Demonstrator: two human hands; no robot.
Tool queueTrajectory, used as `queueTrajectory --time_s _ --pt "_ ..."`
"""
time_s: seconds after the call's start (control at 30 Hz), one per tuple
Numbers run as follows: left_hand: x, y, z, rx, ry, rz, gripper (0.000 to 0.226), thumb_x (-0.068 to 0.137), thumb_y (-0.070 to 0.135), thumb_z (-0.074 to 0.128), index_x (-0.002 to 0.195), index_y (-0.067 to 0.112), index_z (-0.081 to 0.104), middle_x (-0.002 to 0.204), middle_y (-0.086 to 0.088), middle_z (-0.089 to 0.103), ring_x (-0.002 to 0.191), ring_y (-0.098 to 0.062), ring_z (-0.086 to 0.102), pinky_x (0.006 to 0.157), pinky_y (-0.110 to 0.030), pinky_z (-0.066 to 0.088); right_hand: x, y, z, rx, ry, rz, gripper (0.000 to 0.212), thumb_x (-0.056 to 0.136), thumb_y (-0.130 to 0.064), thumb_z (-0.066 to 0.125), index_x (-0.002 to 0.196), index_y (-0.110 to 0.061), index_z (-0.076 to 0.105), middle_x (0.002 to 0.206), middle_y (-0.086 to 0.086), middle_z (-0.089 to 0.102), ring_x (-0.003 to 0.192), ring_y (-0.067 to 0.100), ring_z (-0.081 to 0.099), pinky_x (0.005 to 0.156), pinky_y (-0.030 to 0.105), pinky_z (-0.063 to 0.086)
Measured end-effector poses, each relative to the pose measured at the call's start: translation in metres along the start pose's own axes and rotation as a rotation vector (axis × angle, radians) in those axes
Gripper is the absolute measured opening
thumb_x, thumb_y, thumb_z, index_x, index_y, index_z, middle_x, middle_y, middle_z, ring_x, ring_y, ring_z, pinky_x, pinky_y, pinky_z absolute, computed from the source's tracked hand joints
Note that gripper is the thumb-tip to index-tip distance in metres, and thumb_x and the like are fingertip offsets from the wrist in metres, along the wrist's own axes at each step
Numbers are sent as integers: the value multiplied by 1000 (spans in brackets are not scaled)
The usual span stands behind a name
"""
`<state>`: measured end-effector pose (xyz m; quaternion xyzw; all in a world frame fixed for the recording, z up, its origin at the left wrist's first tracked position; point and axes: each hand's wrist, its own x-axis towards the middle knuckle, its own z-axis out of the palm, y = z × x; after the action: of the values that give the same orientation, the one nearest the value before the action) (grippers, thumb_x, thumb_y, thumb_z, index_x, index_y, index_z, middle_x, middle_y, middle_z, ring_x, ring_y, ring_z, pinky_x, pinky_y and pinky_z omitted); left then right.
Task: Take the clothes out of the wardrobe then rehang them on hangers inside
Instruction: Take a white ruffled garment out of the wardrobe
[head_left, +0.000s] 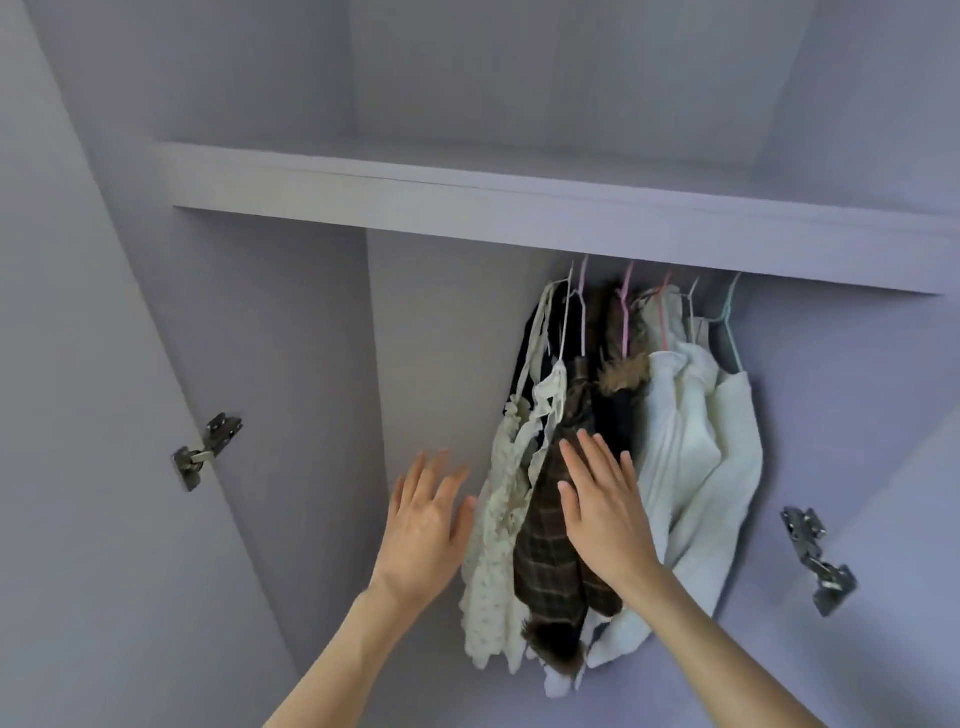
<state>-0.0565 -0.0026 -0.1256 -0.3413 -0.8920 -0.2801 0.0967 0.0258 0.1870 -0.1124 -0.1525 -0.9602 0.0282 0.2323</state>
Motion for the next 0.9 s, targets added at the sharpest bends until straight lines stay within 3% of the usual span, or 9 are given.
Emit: queueTrajectory --time_s 0.2,0.3,0.4,0.47,0.57,0.67,0.9 --pt "68 23 37 -142 3 3 39 99 29 35 137 20 41 152 -2 24 143 -23 8 115 -40 12 80 45 -6 13 93 31 59 93 -35 17 138 -7 42 147 14 35 139 28 27 113 41 10" --pt "111 36 46 -216 64 6 39 98 24 40 136 14 43 150 -6 29 142 -25 14 116 -38 14 122 52 -4 23 80 -59 56 94 -34 22 141 -6 36 150 10 29 141 22 21 113 36 6" --pt "149 51 54 -269 100 24 38 98 20 42 134 9 45 144 -8 38 138 -24 24 114 -33 19 145 61 8 -16 82 -90 56 91 -32 26 134 -2 46 142 13 43 134 25 36 110 43 19" --pt "168 60 59 -305 100 40 39 98 19 41 135 7 43 141 -8 41 135 -21 30 111 -24 20 148 70 17 -35 85 -67 53 90 -29 28 130 -2 51 138 12 49 129 25 44 113 40 25" --pt "190 71 69 -396 87 -11 40 100 19 35 138 7 38 139 -7 41 131 -16 31 102 -10 16 144 82 29 -7 112 -58 50 98 -28 20 130 -5 51 139 9 48 129 22 44 109 38 21" --pt "199 77 83 -466 47 -69 42 99 22 38 139 7 36 140 -6 40 131 -15 28 100 -10 16 144 88 37 22 118 -67 59 101 -34 7 133 -7 49 140 8 46 130 21 43 108 38 23" --pt "208 73 97 -480 94 -80 35 93 12 51 128 5 47 122 -4 49 111 -9 37 93 -12 27 147 91 43 111 115 -91 59 101 -35 8 135 -5 45 140 8 47 130 19 43 110 35 21"
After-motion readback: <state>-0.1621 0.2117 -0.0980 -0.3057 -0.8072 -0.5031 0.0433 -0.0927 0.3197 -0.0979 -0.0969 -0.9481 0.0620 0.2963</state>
